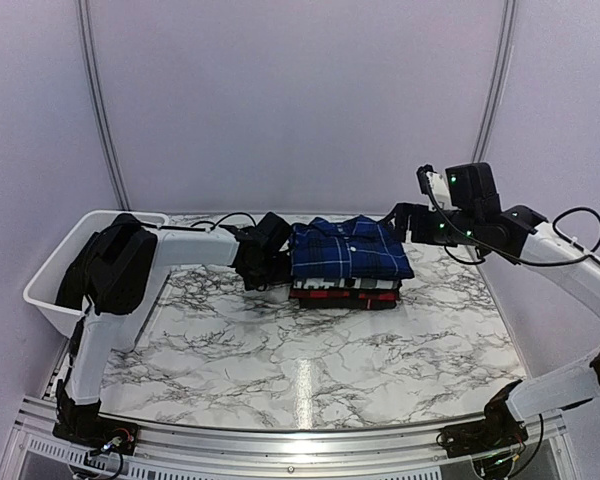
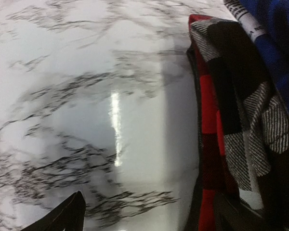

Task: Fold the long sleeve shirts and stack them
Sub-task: Move the square-folded shirt to the center of the board.

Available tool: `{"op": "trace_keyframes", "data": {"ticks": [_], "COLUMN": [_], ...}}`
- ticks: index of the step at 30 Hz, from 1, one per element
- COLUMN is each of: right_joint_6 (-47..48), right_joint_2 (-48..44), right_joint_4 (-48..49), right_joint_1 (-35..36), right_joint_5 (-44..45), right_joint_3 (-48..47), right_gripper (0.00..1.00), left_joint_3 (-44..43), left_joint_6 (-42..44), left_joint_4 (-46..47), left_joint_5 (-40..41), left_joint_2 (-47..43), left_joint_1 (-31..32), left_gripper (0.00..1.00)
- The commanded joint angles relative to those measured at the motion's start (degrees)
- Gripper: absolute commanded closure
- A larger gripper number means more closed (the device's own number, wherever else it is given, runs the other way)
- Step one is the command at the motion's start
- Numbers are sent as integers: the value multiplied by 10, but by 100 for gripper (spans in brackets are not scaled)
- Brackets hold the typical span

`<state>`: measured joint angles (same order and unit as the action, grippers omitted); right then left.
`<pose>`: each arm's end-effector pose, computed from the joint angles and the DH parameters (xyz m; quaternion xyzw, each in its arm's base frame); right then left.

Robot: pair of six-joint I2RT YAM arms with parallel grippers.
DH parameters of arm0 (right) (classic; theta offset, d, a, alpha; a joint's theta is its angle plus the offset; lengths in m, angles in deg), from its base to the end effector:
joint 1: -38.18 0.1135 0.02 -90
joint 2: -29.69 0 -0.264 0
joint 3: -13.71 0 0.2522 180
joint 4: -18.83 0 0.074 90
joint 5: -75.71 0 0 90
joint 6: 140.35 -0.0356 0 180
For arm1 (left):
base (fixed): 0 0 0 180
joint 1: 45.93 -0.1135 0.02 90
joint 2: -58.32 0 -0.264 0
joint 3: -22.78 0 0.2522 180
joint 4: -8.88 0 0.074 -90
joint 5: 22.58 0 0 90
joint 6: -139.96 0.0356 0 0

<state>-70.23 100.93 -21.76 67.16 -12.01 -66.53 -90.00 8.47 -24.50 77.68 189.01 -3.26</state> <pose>0.2435 0.1332 0.3455 -0.0596 0.8707 0.1859 0.4513 0.3721 -0.3344 0.1510 -0.0200 0.9400 -0.1586 0.3015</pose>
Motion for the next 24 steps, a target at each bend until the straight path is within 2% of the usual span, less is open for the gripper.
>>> {"op": "trace_keyframes", "data": {"ticks": [1,7,10,14,18,24], "right_joint_6": [16,8,4,-3,-16,-37], "right_joint_2": [-24,-21,-11,14,44,112], "right_joint_4": [-24,-18,-12,6,37,93], "right_joint_1": [0,10,30,62,97,163], "right_joint_5": [6,-60,-65,-75,-76,-64], "right_joint_3": [-7,5,5,1,4,-2], "right_gripper": [2,1,1,1,1,1], "left_joint_3": [-89,-198,-204,-124,-12,110], "left_joint_6": [-16,-26,-20,-17,-4,33], "left_joint_4": [6,6,4,4,7,8], "left_joint_5": [-43,-71,-71,-35,-9,10], "left_joint_2": [62,130,122,54,-50,-199], "left_joint_1": [29,38,38,24,-4,-34], "left_gripper": [5,1,1,1,1,1]}}
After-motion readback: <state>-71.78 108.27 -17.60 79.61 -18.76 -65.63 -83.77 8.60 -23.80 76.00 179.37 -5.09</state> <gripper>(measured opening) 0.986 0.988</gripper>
